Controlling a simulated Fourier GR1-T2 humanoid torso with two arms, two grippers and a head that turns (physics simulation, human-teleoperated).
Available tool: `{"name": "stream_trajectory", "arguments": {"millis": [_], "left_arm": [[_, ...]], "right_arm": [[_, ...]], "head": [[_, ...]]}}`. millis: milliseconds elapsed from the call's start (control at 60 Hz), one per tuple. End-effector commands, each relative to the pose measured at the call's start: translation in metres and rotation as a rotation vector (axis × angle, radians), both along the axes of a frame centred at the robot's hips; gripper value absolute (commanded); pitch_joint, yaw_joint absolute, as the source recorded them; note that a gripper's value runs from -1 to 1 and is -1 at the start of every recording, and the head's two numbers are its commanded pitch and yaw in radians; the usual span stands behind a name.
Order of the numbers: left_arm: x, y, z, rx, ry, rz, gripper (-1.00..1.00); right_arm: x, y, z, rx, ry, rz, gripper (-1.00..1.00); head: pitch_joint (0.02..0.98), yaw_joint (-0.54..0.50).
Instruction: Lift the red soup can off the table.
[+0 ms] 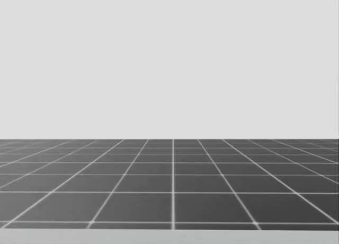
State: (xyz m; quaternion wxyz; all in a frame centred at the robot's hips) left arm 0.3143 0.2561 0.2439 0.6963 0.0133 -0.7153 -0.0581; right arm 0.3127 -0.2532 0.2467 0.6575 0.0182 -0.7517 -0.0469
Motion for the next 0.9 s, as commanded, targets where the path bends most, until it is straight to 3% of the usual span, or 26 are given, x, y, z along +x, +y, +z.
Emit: {"name": "stream_trajectory", "arguments": {"millis": [17, 233, 483, 700, 900], "left_arm": [[0.0002, 0.0002, 0.0, 0.001, 0.0, 0.001, -1.0], [0.0004, 0.0004, 0.0, 0.001, 0.0, 0.003, -1.0], [0.001, 0.0005, 0.0, 0.007, -0.001, 0.004, -1.0], [0.0013, 0.0004, 0.0002, 0.012, -0.005, 0.001, -1.0], [0.0015, -0.002, -0.0001, 0.019, -0.005, -0.006, -1.0]], "right_arm": [[-0.0013, 0.0003, -0.0002, 0.006, -0.013, -0.01, -1.0], [0.0008, -0.0013, 0.0002, 0.0, 0.004, 0.013, -1.0], [0.0018, -0.0012, 0.0004, -0.007, 0.008, 0.001, -1.0], [0.0027, -0.0011, 0.0006, -0.018, 0.006, -0.013, -1.0], [0.0028, -0.0015, 0.0013, -0.027, 0.004, -0.019, -1.0]], "head": [[0.053, 0.01], [0.135, 0.01], [0.428, -0.01], [0.65, -0.18], [0.776, -0.31]]}}
